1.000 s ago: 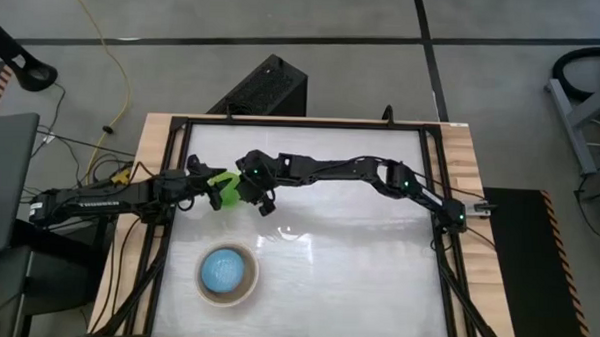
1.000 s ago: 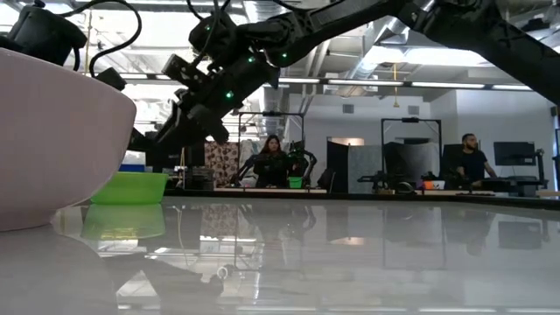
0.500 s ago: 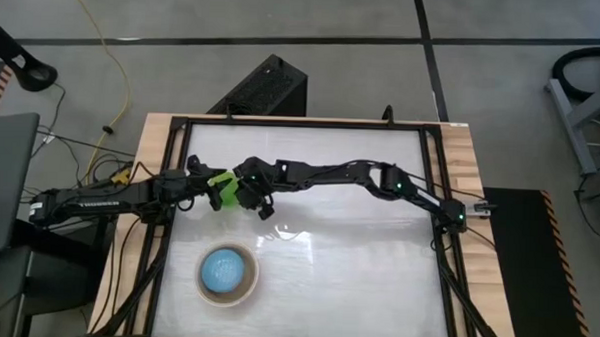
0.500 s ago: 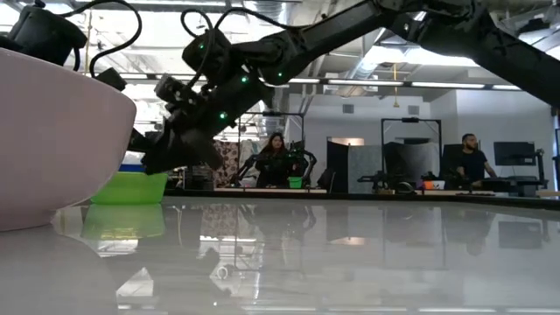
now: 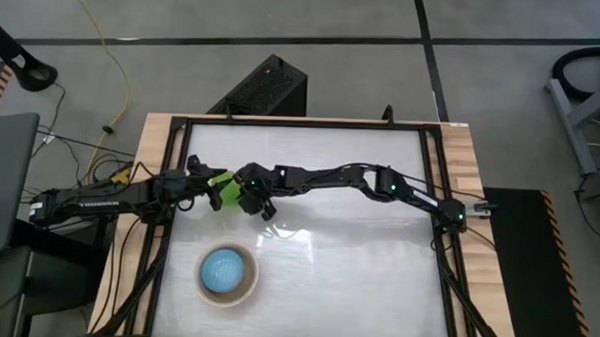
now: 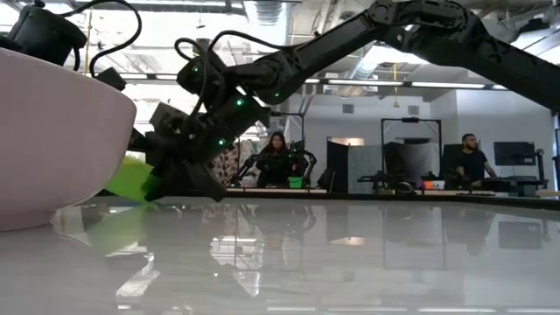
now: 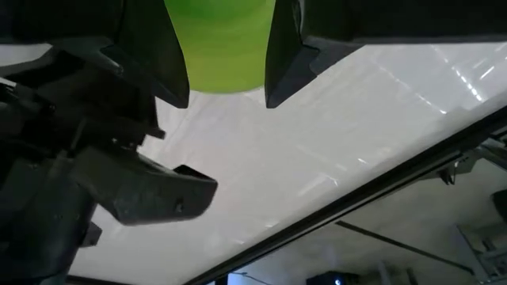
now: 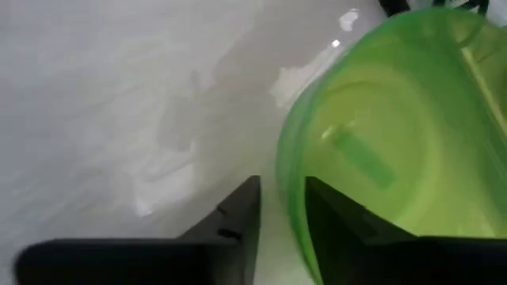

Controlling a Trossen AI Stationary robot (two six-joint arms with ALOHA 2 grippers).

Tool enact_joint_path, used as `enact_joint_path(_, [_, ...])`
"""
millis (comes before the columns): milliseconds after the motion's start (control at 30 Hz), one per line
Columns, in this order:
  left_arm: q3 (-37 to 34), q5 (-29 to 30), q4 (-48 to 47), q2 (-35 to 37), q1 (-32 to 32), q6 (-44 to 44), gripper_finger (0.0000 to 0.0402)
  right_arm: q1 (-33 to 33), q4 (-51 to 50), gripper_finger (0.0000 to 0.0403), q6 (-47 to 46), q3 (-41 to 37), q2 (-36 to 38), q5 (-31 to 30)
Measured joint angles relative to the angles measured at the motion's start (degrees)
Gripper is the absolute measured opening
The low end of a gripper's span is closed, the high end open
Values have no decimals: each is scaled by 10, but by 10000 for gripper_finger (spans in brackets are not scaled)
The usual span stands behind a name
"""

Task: Nest bowls inside each other by size order
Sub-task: Stack the light green transparent bowl on top of the orange and blue patterned bowl

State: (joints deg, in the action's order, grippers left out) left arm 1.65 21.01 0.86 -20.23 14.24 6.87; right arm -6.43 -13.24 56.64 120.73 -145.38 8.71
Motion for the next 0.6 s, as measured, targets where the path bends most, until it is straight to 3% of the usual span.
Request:
enact_joint_path(200, [0, 5, 0, 0, 0, 0, 158, 3, -32, 15, -23, 19, 0, -10])
enact_joint_path(333, [0, 3, 0, 0, 0, 0, 158, 8, -89, 13, -37, 54, -1, -13])
enact_joint_path(500, [0, 5, 2, 0, 0, 1, 158, 5, -292, 5, -38, 144, 0, -13])
enact_joint_path(600, [0, 7, 1, 0, 0, 0, 158, 3, -367, 5, -44, 128, 32, -13])
